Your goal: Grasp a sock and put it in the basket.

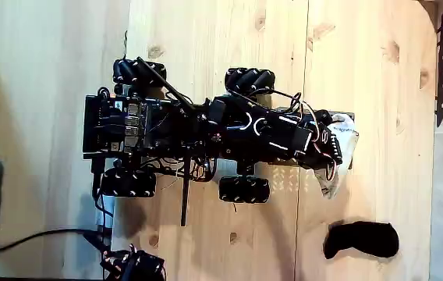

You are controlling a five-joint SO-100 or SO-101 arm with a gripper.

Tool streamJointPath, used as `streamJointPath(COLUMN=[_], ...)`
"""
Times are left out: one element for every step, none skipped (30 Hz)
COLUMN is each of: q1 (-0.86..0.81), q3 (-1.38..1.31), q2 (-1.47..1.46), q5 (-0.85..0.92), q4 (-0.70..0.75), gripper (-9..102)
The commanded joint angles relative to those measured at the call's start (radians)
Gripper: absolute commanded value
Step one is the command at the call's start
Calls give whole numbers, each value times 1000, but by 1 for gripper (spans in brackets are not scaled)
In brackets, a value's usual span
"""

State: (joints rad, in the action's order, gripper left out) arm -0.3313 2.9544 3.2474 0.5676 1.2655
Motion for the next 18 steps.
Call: streamJointPath(q1=[32,44,66,77,83,83,78,71,66,66,60,38,29,28,32,35,35,35], q3=[12,12,12,12,12,12,12,12,12,12,12,12,12,12,12,11,11,11], q2=[0,0,0,0,0,0,0,0,0,0,0,0,0,0,0,0,0,0], q5=[-422,-445,-445,-474,-522,-525,-543,-560,-583,-597,-595,-591,-588,-580,-577,-574,-568,-565], q4=[29,28,54,58,66,74,84,92,107,130,130,130,130,132,132,132,132,132], gripper=[0,0,0,0,1,0,0,0,0,0,0,0,0,0,1,1,1,1])
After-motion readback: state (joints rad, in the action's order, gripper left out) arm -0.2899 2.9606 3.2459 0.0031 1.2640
